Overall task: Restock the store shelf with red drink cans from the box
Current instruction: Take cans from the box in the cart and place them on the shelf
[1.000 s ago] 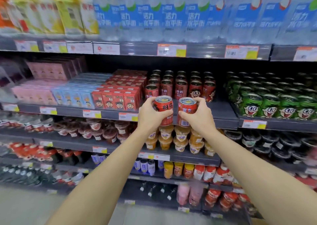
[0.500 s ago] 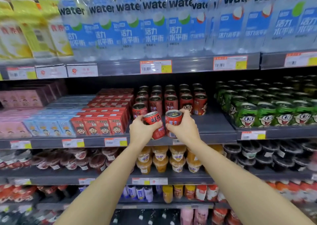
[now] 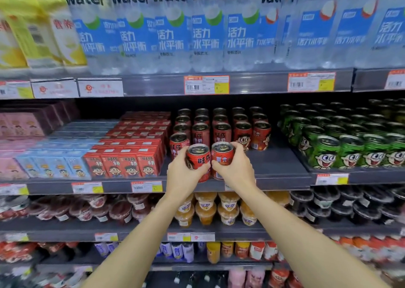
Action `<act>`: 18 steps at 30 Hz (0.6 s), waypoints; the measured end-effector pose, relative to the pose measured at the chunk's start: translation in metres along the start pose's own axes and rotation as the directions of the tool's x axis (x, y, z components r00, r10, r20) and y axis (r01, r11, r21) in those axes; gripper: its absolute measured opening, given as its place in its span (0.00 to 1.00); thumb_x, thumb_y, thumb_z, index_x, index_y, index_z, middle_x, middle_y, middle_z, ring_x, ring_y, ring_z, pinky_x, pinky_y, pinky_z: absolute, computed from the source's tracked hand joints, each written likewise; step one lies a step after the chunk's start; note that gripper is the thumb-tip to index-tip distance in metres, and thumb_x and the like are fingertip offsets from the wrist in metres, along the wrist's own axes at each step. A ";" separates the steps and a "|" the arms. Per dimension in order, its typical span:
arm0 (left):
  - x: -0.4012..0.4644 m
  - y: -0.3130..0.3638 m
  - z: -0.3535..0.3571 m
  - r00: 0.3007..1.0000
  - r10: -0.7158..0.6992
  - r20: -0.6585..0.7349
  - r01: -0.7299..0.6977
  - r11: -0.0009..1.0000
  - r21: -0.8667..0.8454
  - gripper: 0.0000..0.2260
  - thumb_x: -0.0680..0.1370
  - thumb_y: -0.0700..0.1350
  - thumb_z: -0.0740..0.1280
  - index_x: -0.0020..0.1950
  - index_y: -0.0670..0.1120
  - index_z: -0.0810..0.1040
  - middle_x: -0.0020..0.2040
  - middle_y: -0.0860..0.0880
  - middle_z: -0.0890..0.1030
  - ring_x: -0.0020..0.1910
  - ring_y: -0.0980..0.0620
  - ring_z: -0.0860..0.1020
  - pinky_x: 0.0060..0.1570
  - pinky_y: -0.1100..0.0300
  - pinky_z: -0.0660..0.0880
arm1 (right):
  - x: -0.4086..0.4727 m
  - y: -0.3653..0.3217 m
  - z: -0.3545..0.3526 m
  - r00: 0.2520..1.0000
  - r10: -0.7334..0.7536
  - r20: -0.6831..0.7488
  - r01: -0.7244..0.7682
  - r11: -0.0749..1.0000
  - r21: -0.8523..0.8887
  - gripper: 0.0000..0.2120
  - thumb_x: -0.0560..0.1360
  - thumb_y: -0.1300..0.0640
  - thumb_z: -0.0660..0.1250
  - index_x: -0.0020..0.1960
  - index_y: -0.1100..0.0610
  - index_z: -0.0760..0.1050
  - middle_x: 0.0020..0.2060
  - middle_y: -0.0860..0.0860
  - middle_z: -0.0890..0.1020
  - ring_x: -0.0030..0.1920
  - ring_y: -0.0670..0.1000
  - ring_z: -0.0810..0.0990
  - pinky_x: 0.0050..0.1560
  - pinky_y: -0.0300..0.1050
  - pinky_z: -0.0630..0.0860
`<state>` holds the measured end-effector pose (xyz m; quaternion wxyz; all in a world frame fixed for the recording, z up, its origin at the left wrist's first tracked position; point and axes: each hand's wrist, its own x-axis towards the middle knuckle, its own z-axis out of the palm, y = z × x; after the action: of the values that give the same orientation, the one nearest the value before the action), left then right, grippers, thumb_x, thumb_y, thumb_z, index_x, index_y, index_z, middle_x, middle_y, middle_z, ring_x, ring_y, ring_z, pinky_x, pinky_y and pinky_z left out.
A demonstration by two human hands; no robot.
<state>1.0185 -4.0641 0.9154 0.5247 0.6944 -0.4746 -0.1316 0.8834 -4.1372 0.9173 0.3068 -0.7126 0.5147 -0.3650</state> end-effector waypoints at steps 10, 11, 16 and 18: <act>0.012 0.000 0.008 0.993 -0.116 0.028 0.109 0.979 0.174 0.32 0.71 0.57 0.74 0.71 0.51 0.67 0.57 0.52 0.81 0.56 0.51 0.79 0.57 0.51 0.76 | -0.004 0.003 -0.001 0.999 -0.036 0.027 0.036 0.999 -0.024 0.36 0.72 0.43 0.73 0.73 0.46 0.59 0.64 0.46 0.75 0.63 0.51 0.76 0.62 0.56 0.74; 0.018 0.003 0.007 0.989 -0.144 0.040 0.132 0.966 0.221 0.31 0.70 0.58 0.73 0.69 0.51 0.68 0.56 0.51 0.81 0.55 0.49 0.79 0.56 0.49 0.77 | -0.004 0.002 -0.001 0.999 -0.037 0.029 0.038 0.999 -0.026 0.36 0.72 0.43 0.73 0.73 0.46 0.59 0.64 0.46 0.75 0.63 0.51 0.76 0.62 0.56 0.74; 0.031 0.011 0.009 0.980 -0.198 0.030 0.184 0.949 0.255 0.29 0.70 0.55 0.75 0.67 0.51 0.69 0.53 0.50 0.81 0.53 0.48 0.80 0.55 0.52 0.77 | 0.001 0.002 -0.003 0.998 -0.034 0.044 0.035 0.999 -0.035 0.37 0.72 0.43 0.73 0.74 0.48 0.59 0.65 0.47 0.75 0.64 0.52 0.75 0.61 0.54 0.74; 0.030 0.010 0.013 0.983 -0.185 0.006 0.177 0.951 0.254 0.28 0.70 0.54 0.74 0.66 0.50 0.69 0.53 0.50 0.81 0.53 0.47 0.80 0.54 0.51 0.77 | 0.003 0.003 -0.003 0.998 -0.034 0.052 0.035 0.999 -0.031 0.37 0.72 0.42 0.73 0.75 0.48 0.59 0.65 0.47 0.75 0.64 0.52 0.75 0.62 0.54 0.74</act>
<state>1.0196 -4.0958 0.9276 0.4104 0.7940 -0.4298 -0.1280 0.8795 -4.1415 0.9171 0.3024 -0.7353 0.5000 -0.3434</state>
